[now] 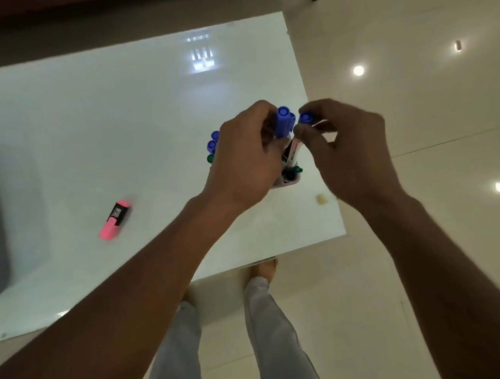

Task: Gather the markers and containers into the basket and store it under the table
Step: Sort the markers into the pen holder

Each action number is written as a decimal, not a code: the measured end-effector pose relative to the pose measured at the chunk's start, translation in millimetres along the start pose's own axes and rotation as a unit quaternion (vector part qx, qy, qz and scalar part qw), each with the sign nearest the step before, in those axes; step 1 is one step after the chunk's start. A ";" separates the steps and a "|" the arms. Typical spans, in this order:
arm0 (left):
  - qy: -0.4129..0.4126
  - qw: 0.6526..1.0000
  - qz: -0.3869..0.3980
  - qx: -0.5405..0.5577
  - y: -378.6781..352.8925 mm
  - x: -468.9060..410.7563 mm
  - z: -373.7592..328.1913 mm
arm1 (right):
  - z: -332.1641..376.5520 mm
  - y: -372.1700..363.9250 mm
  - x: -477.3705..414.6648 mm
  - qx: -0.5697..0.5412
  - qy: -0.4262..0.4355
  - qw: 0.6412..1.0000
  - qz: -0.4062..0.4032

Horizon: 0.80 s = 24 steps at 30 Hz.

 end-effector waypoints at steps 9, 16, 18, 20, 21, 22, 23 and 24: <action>0.074 0.997 0.001 -0.020 -11.6 0.4 22.8 | -30.9 -15.4 2.3 -0.021 -0.045 0.998 0.024; 0.139 0.989 -0.038 -0.039 -13.4 -10.3 30.3 | -39.2 -25.8 -14.6 0.006 -0.073 0.996 0.049; 0.177 0.982 -0.051 -0.031 -10.8 -14.0 35.1 | -47.6 -31.2 -14.7 0.005 -0.101 0.994 0.048; 0.184 0.981 -0.062 -0.019 -7.3 -18.3 35.4 | -56.6 -32.0 -15.0 -0.009 -0.129 0.991 0.029; 0.182 0.981 -0.068 -0.013 -5.6 -20.0 34.9 | -60.1 -31.0 -15.6 -0.015 -0.140 0.990 0.020; 0.178 0.981 -0.073 -0.009 -3.6 -21.3 33.8 | -62.7 -29.0 -17.0 -0.021 -0.147 0.989 0.012; 0.174 0.982 -0.078 -0.005 -1.4 -22.6 33.0 | -64.3 -26.7 -18.9 -0.026 -0.150 0.988 0.004; 0.171 0.982 -0.083 0.005 1.3 -23.4 31.3 | -64.0 -24.0 -21.6 -0.029 -0.148 0.989 -0.002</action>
Point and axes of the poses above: each hand's wrist, its own x-axis away from the middle knuckle, its own y-axis out of the back of the hand, z = x × y, the point moved 4 cm from there along -x, towards the middle knuckle
